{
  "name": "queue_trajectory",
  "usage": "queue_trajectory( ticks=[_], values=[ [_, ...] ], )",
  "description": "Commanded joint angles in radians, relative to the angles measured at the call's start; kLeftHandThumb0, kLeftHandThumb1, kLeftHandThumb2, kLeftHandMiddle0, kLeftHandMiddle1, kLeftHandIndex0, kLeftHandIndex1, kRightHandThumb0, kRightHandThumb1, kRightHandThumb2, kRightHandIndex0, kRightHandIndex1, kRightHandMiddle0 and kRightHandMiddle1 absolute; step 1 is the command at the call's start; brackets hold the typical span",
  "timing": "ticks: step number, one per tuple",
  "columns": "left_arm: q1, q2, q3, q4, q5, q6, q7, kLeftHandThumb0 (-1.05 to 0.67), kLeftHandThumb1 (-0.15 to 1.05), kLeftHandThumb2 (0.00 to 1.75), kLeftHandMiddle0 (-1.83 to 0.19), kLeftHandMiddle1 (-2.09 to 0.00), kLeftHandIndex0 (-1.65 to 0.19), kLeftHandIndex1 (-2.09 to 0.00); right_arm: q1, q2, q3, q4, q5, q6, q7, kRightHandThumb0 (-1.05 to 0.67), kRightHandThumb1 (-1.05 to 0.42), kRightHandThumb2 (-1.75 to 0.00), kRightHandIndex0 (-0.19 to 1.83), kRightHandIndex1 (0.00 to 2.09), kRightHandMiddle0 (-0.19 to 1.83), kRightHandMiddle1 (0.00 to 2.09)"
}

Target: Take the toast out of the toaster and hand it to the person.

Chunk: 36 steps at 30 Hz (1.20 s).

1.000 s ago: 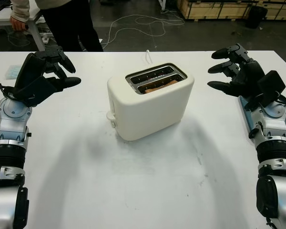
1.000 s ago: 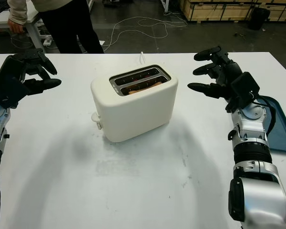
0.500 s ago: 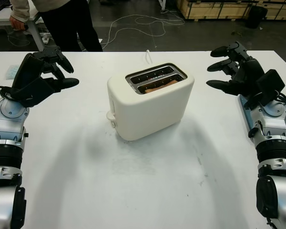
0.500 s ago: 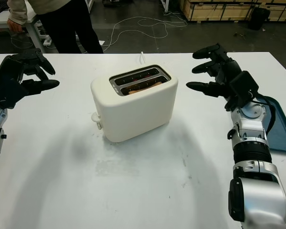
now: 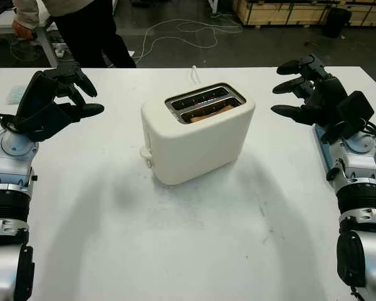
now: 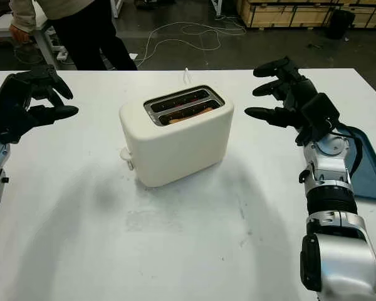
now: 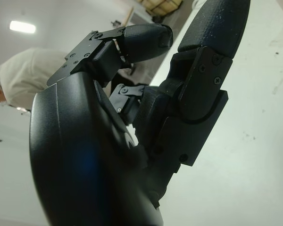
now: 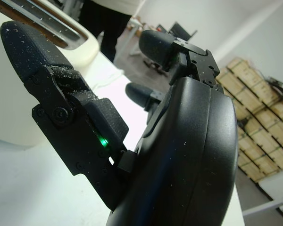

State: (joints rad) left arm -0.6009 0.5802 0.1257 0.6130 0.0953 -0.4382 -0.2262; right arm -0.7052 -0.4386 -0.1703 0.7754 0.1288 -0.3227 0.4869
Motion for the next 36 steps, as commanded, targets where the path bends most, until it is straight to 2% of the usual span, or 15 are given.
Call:
queue_trajectory(
  ticks=[1, 36],
  values=[
    [-0.012, 0.002, -0.003, -0.008, 0.000, 0.000, 0.003, -1.05, 0.86, 0.00, -0.69, -1.52, -0.62, -1.53, -0.003, 0.000, -0.007, -0.003, 0.007, -0.008, -0.004, -1.05, -0.63, 0.00, 0.00, 1.51, 0.06, 1.34],
    [-0.009, 0.001, -0.002, -0.005, -0.005, -0.003, 0.002, -1.05, 0.84, 0.00, -0.70, -1.51, -0.63, -1.52, 0.000, -0.002, -0.006, 0.000, 0.005, -0.008, -0.001, -1.05, -0.62, 0.00, 0.00, 1.51, 0.06, 1.33]
  ],
)
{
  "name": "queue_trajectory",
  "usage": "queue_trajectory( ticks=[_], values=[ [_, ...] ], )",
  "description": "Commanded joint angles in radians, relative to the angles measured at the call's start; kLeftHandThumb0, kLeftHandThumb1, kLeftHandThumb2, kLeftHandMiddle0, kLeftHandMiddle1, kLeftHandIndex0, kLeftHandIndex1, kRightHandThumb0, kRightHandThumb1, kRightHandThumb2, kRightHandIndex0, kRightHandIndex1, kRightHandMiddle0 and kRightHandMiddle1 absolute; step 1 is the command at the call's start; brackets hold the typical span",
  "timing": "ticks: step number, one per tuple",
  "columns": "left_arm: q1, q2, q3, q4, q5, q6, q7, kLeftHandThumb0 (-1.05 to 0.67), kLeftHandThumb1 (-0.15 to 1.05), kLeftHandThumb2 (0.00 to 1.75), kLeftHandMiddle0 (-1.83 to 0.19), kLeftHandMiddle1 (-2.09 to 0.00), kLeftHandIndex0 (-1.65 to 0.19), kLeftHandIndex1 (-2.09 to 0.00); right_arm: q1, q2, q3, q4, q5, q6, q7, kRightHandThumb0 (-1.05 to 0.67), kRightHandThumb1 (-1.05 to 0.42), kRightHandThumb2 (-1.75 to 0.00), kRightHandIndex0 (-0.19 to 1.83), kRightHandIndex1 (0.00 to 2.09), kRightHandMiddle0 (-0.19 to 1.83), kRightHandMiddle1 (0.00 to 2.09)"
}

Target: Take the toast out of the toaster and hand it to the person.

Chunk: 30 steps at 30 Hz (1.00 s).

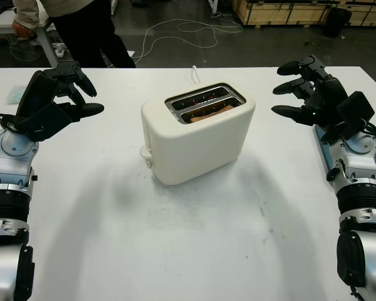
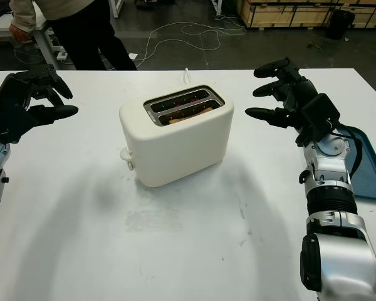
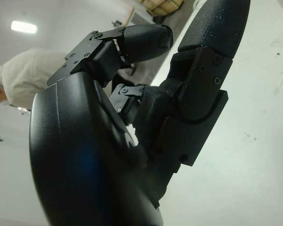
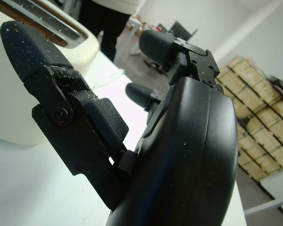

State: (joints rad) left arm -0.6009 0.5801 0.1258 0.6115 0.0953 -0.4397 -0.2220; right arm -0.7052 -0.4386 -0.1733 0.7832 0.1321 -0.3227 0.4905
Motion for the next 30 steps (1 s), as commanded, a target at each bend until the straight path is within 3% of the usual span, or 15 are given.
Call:
queue_trajectory(
  ticks=[1, 17, 30],
  values=[
    [-0.008, 0.001, -0.002, -0.005, -0.004, 0.002, -0.002, -1.05, 0.84, 0.00, -0.69, -1.51, -0.63, -1.52, 0.000, -0.001, -0.003, -0.006, 0.002, -0.008, -0.004, -1.05, -0.62, 0.00, 0.00, 1.50, 0.06, 1.33],
    [-0.013, 0.002, -0.002, 0.034, -0.002, -0.046, 0.002, -1.05, 0.85, 0.01, -0.70, -1.52, -0.62, -1.52, -0.001, 0.002, -0.003, 0.005, 0.003, -0.020, -0.002, -1.05, -0.62, 0.00, 0.00, 1.51, 0.08, 1.32],
    [-0.012, 0.001, -0.001, 0.015, -0.007, -0.019, -0.003, -1.05, 0.84, 0.00, -0.69, -1.52, -0.62, -1.53, 0.001, 0.000, -0.002, -0.004, 0.002, -0.011, -0.003, -1.05, -0.63, 0.00, 0.00, 1.51, 0.08, 1.32]
  ],
)
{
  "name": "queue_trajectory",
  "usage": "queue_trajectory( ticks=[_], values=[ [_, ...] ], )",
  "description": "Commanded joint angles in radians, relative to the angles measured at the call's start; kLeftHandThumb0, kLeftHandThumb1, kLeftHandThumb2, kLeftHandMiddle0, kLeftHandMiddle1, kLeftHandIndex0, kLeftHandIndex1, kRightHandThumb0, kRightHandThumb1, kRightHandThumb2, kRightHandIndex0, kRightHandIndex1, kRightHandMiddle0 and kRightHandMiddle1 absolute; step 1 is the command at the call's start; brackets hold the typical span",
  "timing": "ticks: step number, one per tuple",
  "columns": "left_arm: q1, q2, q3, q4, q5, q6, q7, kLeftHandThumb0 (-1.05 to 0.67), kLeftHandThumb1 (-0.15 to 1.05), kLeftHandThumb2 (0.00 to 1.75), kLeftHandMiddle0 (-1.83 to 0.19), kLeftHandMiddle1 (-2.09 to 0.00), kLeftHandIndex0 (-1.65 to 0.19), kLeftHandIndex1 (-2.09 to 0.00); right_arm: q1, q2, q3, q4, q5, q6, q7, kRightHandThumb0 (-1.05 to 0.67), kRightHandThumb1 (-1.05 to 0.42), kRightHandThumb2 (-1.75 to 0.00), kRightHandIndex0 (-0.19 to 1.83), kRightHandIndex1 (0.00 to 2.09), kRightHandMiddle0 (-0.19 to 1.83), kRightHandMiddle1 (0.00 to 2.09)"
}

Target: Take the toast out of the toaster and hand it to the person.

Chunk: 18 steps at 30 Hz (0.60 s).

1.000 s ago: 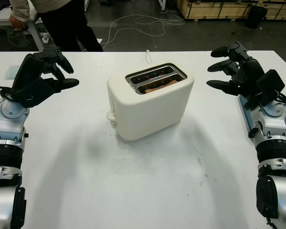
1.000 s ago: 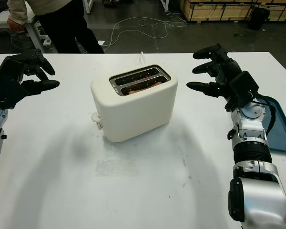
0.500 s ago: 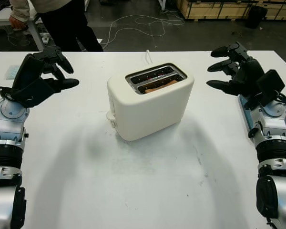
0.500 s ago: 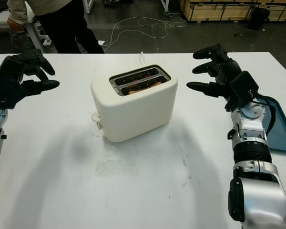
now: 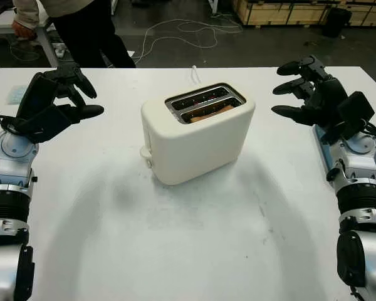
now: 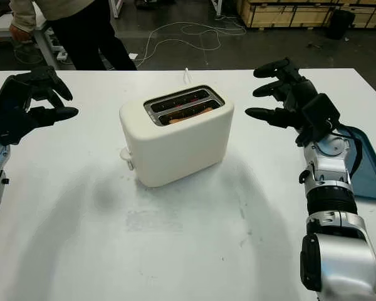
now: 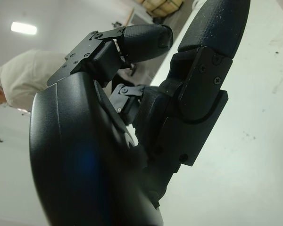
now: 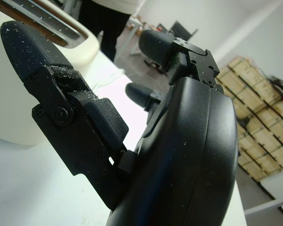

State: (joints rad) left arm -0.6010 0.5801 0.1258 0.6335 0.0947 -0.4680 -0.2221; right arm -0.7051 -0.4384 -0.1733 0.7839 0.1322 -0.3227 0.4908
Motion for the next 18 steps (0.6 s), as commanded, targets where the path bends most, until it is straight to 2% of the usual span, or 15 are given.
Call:
queue_trajectory(
  ticks=[1, 18],
  values=[
    [-0.011, 0.001, 0.000, -0.009, -0.007, 0.010, -0.003, -1.05, 0.84, 0.00, -0.69, -1.52, -0.62, -1.53, 0.001, 0.001, -0.003, -0.005, 0.003, -0.011, -0.002, -1.05, -0.63, 0.00, 0.00, 1.51, 0.08, 1.32],
    [-0.016, 0.004, -0.004, -0.013, 0.001, 0.013, 0.000, -1.05, 0.85, 0.00, -0.69, -1.51, -0.63, -1.51, -0.003, -0.002, 0.003, -0.013, -0.006, -0.011, -0.009, -1.05, -0.62, -0.01, 0.00, 1.51, 0.06, 1.33]
  ],
)
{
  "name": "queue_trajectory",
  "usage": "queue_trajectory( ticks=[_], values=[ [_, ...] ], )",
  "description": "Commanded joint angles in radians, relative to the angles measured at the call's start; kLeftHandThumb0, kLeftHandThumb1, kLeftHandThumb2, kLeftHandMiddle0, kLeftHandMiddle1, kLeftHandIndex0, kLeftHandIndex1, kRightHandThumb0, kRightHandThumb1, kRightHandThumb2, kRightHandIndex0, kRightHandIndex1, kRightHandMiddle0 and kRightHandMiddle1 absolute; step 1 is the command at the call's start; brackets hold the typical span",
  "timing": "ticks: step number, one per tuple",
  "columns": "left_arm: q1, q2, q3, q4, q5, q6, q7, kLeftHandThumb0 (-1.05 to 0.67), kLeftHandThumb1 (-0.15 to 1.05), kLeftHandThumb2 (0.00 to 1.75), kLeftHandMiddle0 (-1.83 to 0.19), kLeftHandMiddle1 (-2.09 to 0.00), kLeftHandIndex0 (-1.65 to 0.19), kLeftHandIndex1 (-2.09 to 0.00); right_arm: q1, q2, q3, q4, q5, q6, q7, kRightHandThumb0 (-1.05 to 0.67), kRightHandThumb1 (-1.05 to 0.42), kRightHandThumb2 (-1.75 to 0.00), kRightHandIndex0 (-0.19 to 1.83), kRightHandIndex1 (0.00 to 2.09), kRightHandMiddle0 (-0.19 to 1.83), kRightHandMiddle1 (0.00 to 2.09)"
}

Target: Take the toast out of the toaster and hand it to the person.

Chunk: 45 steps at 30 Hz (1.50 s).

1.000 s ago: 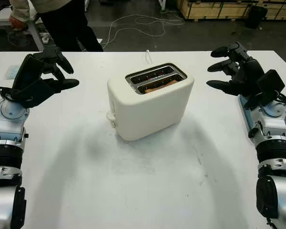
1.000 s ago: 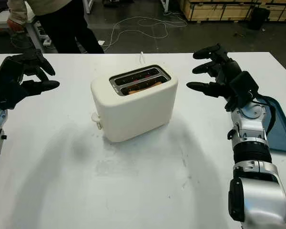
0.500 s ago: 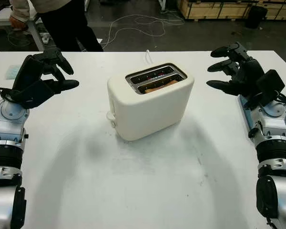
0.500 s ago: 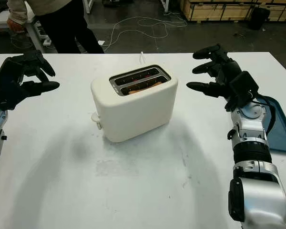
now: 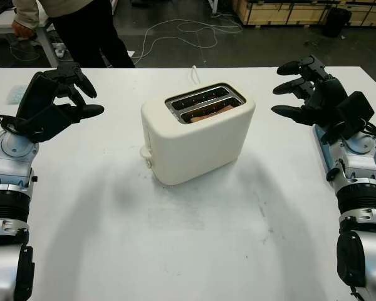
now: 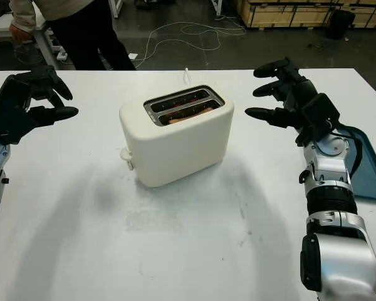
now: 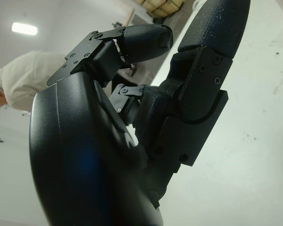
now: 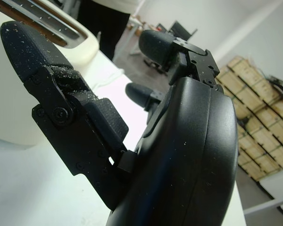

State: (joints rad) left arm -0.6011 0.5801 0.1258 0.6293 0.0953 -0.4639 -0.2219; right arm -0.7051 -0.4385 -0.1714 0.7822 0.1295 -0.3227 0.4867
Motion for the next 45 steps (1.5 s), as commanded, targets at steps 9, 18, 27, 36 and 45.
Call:
queue_trajectory(
  ticks=[9, 18, 27, 36, 45],
  values=[
    [-0.012, 0.002, -0.006, -0.023, 0.003, 0.017, 0.002, -1.05, 0.85, 0.01, -0.69, -1.53, -0.64, -1.52, 0.001, -0.002, -0.001, -0.015, 0.000, -0.004, -0.006, -1.05, -0.62, 0.00, 0.00, 1.50, 0.06, 1.34],
    [-0.012, 0.002, -0.005, -0.010, 0.001, 0.007, -0.001, -1.05, 0.85, 0.00, -0.68, -1.52, -0.61, -1.53, 0.000, -0.001, -0.003, -0.005, 0.001, -0.019, -0.005, -1.05, -0.62, 0.00, 0.00, 1.50, 0.06, 1.34],
    [-0.008, -0.003, -0.001, -0.015, -0.010, 0.010, -0.005, -1.05, 0.84, 0.00, -0.67, -1.54, -0.62, -1.53, -0.001, -0.002, -0.005, -0.001, 0.004, -0.011, 0.000, -1.05, -0.63, -0.01, 0.00, 1.51, 0.07, 1.34],
    [-0.009, -0.001, -0.002, -0.007, -0.006, -0.002, -0.001, -1.05, 0.85, 0.00, -0.68, -1.53, -0.62, -1.52, -0.001, 0.001, -0.008, 0.002, 0.011, -0.019, 0.007, -1.05, -0.63, 0.00, 0.00, 1.52, 0.07, 1.33],
    [-0.011, -0.002, -0.002, -0.009, -0.007, 0.006, -0.001, -1.05, 0.85, 0.00, -0.69, -1.51, -0.62, -1.52, 0.000, 0.000, -0.008, 0.002, 0.009, -0.020, 0.006, -1.05, -0.62, 0.00, 0.00, 1.51, 0.07, 1.33]
  ],
)
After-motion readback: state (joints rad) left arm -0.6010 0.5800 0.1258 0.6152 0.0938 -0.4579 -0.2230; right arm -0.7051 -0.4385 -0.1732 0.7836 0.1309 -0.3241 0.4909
